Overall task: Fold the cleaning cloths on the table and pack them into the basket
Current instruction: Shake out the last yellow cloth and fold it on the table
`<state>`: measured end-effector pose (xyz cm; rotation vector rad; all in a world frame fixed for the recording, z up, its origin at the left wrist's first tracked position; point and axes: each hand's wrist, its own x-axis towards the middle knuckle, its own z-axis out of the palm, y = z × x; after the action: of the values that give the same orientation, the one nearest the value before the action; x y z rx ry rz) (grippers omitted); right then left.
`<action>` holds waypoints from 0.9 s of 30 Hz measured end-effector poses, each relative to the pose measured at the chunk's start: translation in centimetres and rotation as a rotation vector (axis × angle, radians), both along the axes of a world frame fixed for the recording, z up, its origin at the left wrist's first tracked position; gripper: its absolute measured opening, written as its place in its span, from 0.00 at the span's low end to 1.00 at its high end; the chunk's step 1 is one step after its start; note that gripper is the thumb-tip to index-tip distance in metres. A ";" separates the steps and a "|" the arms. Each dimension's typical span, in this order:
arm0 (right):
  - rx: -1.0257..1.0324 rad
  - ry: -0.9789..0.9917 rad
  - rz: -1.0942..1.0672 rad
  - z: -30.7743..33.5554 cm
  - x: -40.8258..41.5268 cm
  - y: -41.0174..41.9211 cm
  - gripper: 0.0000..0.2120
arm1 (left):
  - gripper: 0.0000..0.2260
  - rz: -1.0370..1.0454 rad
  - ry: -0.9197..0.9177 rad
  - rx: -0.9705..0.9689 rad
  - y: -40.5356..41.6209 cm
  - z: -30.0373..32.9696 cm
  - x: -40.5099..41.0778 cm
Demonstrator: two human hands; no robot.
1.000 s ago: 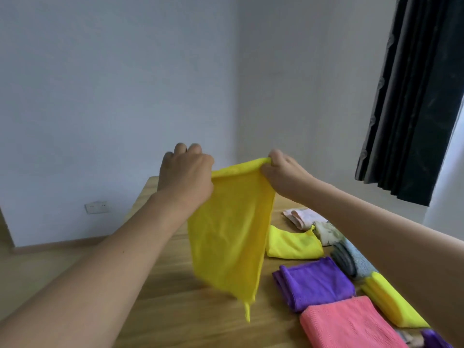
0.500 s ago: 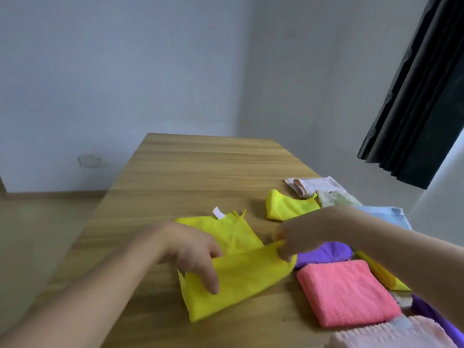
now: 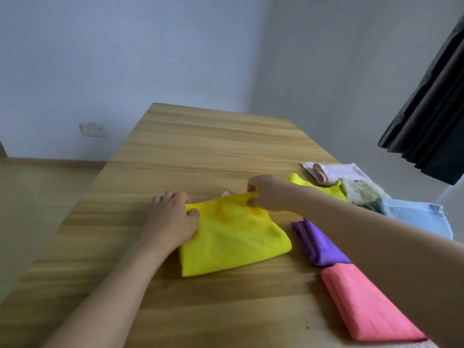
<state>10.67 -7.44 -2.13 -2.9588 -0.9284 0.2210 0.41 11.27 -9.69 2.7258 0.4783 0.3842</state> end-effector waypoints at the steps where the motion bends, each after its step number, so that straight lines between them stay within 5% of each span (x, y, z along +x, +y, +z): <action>1: -0.008 0.004 -0.008 -0.8 0.6 0.2 0.12 | 0.13 0.002 -0.054 0.005 -0.1 -0.5 0.2; 8: -0.033 0.206 -0.054 -3.0 2.7 1.1 0.22 | 0.08 -0.051 -0.158 -0.020 0.0 -2.2 1.6; 16: -0.028 0.101 -0.052 -3.5 2.5 1.0 0.15 | 0.15 -0.032 0.166 0.014 -0.3 0.2 1.4; 19: 0.006 -0.164 -0.055 -3.9 1.4 0.3 0.19 | 0.12 -0.133 0.373 -0.171 -0.8 2.4 1.3; 22: 0.094 -0.398 0.070 -3.3 -2.7 -0.1 0.13 | 0.10 -0.248 0.457 -0.431 -0.8 3.8 0.8; 24: 0.138 -0.315 0.186 -3.0 -6.3 -0.8 0.07 | 0.12 -0.336 0.456 -0.542 -0.2 4.4 0.3; 27: 0.145 -0.043 0.162 -3.5 -10.9 -1.9 0.18 | 0.11 -0.471 0.479 -0.681 0.7 5.0 -0.3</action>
<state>-0.27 -9.35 -5.66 -2.7696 -1.1385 0.0900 0.09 11.96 -4.66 2.1310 0.0397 -0.4820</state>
